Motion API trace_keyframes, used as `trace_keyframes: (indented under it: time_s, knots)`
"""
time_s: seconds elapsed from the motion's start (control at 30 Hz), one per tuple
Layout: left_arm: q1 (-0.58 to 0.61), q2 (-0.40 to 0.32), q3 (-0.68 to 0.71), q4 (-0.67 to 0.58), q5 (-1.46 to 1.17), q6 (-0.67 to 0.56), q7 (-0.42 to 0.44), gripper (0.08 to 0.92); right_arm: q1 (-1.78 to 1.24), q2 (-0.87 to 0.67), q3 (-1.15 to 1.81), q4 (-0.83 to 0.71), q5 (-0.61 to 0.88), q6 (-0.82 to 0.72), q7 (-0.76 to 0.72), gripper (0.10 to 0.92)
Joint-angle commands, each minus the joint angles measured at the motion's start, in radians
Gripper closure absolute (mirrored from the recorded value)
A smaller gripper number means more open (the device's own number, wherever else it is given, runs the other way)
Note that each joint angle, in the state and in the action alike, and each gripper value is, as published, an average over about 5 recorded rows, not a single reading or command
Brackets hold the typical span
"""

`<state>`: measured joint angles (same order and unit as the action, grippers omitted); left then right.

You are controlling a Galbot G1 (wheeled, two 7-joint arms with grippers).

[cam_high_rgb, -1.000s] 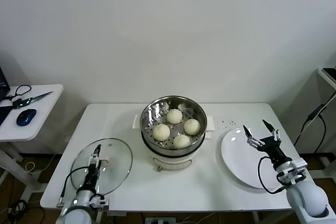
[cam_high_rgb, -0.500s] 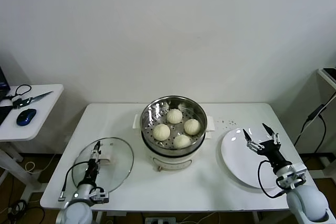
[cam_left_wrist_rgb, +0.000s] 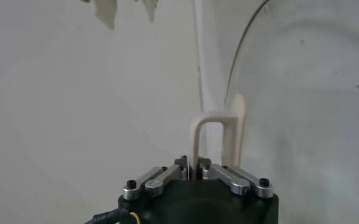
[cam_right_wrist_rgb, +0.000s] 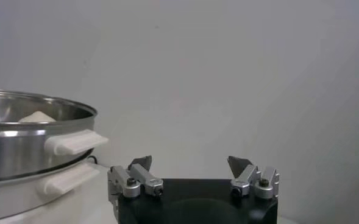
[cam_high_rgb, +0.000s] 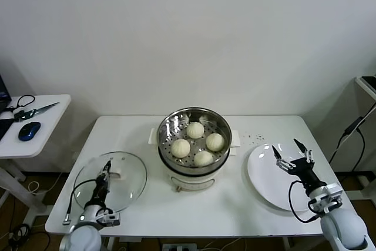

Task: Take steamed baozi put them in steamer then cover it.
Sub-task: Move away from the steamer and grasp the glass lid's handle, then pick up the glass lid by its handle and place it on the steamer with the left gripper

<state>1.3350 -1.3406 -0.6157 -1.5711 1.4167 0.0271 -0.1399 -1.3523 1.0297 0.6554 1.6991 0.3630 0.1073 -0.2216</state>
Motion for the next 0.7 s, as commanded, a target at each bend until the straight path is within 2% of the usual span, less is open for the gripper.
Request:
trace_keyframes:
  time_s: [0.03, 0.2, 0.43, 0.6, 0.7]
  knots:
    - [0.044, 0.049, 0.004, -0.157, -0.092, 0.032, 0.009, 0.842, 0.002, -0.006, 0.026, -0.02, -0.021, 0.001, -0.005, 0.203]
    - [0.092, 0.112, 0.004, -0.288, -0.128, 0.119, 0.024, 0.849, 0.009, -0.013, 0.035, -0.033, -0.021, 0.001, -0.004, 0.203]
    - [0.129, 0.244, 0.0, -0.477, -0.147, 0.348, 0.111, 0.849, 0.033, -0.016, 0.033, -0.049, -0.028, 0.002, -0.002, 0.203]
    - [0.088, 0.364, 0.033, -0.557, -0.217, 0.46, 0.169, 0.849, 0.054, -0.018, 0.028, -0.049, -0.044, 0.001, -0.001, 0.203]
    - [0.021, 0.438, 0.124, -0.59, -0.237, 0.535, 0.205, 0.849, 0.065, -0.018, 0.013, -0.049, -0.048, -0.002, 0.0, 0.203]
